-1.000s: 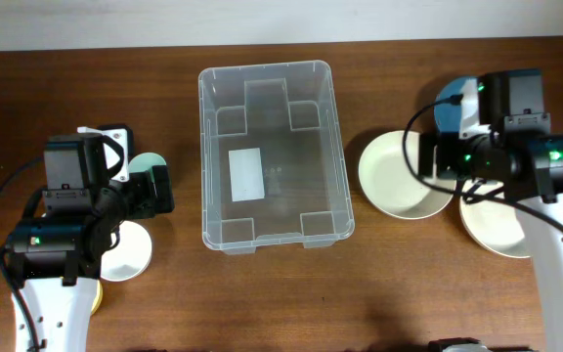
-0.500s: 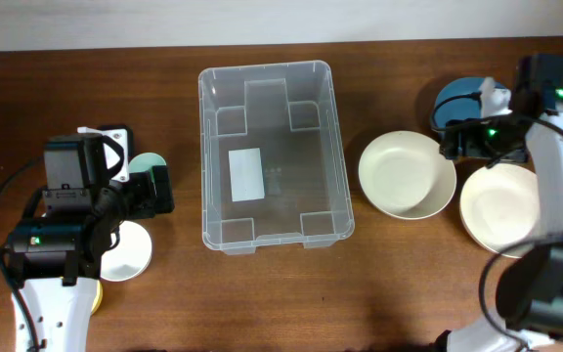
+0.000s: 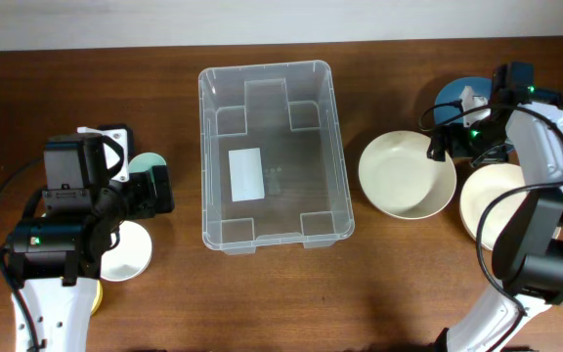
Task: Pack container
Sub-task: 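Reach the right gripper to the cream bowl rim and grasp it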
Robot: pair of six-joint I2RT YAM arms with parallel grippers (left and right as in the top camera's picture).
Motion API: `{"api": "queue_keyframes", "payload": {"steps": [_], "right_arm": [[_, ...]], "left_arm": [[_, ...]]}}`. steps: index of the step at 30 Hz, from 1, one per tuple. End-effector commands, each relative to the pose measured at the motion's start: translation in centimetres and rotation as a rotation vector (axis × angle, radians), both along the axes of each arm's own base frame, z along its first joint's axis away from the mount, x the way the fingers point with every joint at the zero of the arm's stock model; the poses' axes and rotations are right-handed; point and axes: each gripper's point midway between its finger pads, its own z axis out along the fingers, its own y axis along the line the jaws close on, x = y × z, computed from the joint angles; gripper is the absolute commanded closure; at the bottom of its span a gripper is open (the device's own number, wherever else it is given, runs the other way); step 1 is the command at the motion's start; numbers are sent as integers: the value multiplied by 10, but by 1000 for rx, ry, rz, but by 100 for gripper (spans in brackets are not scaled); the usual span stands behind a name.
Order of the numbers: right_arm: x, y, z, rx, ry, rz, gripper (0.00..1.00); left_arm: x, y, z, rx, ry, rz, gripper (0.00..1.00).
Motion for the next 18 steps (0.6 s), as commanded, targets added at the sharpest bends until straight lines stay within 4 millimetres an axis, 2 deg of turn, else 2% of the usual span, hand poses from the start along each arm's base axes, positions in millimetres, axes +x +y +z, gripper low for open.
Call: {"api": "queue_keyframes", "payload": {"steps": [1,18], "right_arm": [[4,-6,-11,23,3,-5,1],[12,-6,-64,61,52,-11,1]], "left_arm": [[3,-2,8,-14,-20,1,1],[3,-2,8,-15,-20,1,1]]}}
